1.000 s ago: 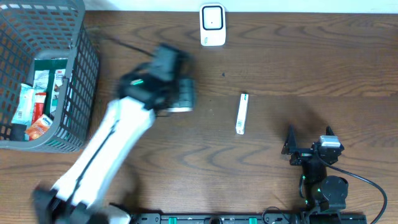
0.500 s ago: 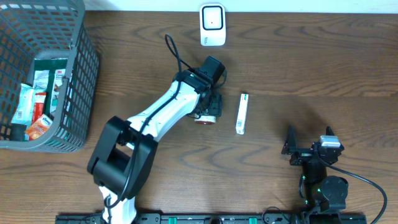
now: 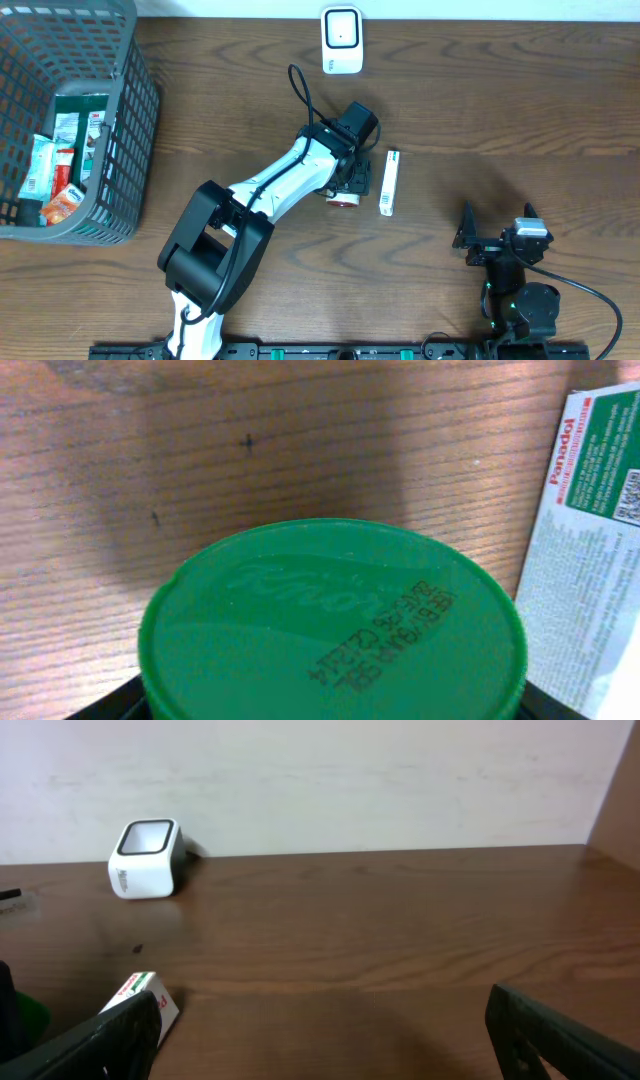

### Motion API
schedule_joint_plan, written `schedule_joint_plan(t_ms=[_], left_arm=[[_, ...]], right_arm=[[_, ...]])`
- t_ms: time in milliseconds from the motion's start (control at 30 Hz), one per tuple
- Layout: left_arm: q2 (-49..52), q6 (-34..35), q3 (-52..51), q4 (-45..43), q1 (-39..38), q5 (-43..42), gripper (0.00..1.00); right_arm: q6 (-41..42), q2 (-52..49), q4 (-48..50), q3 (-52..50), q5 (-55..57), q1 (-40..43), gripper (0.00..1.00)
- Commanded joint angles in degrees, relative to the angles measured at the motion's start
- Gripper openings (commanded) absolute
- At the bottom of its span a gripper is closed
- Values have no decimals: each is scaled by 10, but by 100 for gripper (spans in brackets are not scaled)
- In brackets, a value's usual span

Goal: Scan the item barcode
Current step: 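Carry the green-lidded jar out and place it beside the Panadol box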

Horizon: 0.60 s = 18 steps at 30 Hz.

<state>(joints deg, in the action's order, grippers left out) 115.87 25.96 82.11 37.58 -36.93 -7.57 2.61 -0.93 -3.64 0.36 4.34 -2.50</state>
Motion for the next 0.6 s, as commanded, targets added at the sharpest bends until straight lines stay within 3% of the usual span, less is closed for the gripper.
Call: schedule_joint_plan(t_ms=[0,300,567], left_arm=[[2,8,0,0,0,16,75],[2,7,-3,0,-2,17,93],[-13,7,12,0,-1,33,95]], right_arm=[[7,1,-2,0,1,-6,99],[7,1,-2,0,1,-6,99],[7,1,-2,0,1,-6,99]])
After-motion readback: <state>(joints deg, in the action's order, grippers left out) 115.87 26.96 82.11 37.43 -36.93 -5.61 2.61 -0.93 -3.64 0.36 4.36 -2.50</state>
